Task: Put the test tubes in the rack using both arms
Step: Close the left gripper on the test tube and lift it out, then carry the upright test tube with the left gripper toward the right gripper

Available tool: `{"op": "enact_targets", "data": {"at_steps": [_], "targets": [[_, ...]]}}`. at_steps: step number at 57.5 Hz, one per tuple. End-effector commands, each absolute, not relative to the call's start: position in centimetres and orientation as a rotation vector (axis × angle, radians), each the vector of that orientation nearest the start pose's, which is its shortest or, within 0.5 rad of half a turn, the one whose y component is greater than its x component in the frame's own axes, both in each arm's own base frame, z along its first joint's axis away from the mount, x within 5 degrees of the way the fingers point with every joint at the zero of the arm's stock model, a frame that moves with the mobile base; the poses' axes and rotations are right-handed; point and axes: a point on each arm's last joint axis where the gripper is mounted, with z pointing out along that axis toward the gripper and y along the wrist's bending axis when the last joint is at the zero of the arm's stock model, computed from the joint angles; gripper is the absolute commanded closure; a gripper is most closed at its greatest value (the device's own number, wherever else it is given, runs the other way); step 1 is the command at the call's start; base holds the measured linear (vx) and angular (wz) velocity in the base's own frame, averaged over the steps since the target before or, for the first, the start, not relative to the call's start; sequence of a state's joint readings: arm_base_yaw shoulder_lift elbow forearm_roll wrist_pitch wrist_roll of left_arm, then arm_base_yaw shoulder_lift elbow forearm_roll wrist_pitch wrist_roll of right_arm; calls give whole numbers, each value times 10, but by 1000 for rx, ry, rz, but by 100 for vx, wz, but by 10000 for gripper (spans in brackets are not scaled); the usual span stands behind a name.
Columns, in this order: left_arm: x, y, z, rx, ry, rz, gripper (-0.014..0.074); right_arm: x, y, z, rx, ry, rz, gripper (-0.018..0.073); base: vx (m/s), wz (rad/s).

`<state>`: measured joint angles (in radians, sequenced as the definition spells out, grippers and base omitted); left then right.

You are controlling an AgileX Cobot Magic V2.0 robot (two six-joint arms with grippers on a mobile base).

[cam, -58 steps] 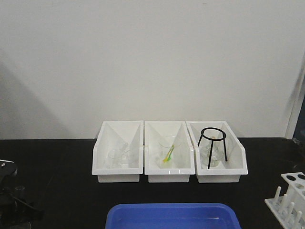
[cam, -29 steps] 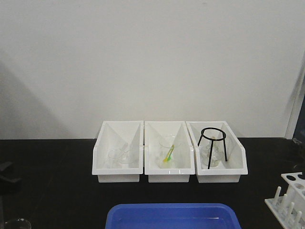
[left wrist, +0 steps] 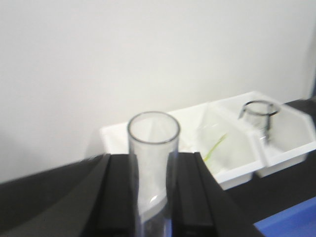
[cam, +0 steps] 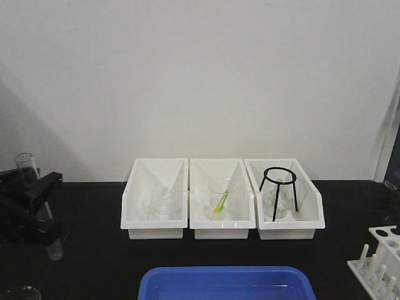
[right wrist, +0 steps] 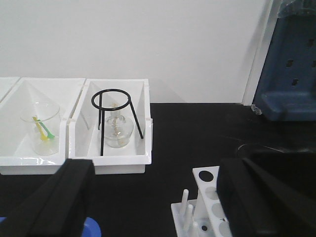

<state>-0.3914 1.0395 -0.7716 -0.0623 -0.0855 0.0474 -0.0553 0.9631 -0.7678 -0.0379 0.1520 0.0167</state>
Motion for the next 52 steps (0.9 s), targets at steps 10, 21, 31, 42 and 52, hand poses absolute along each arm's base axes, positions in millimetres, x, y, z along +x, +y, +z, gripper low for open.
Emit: {"op": "enact_targets", "data": {"at_steps": [10, 21, 31, 42, 52], "targets": [[211, -132, 373, 360, 1402, -480, 617, 209, -13, 370, 11, 1702, -87, -9, 0, 0], [215, -173, 356, 423, 1386, -622, 617, 209, -12, 370, -6, 1702, -94, -9, 0, 0], [221, -194, 353, 478, 1395, -684, 617, 209, 10, 370, -145, 1694, -60, -9, 0, 0], [229, -203, 360, 472, 1378, -718, 617, 209, 57, 365, -351, 1686, 86, -9, 0, 0], [231, -205, 362, 446, 1377, -750, 617, 210, 99, 352, -510, 1694, 213, -9, 0, 0]]}}
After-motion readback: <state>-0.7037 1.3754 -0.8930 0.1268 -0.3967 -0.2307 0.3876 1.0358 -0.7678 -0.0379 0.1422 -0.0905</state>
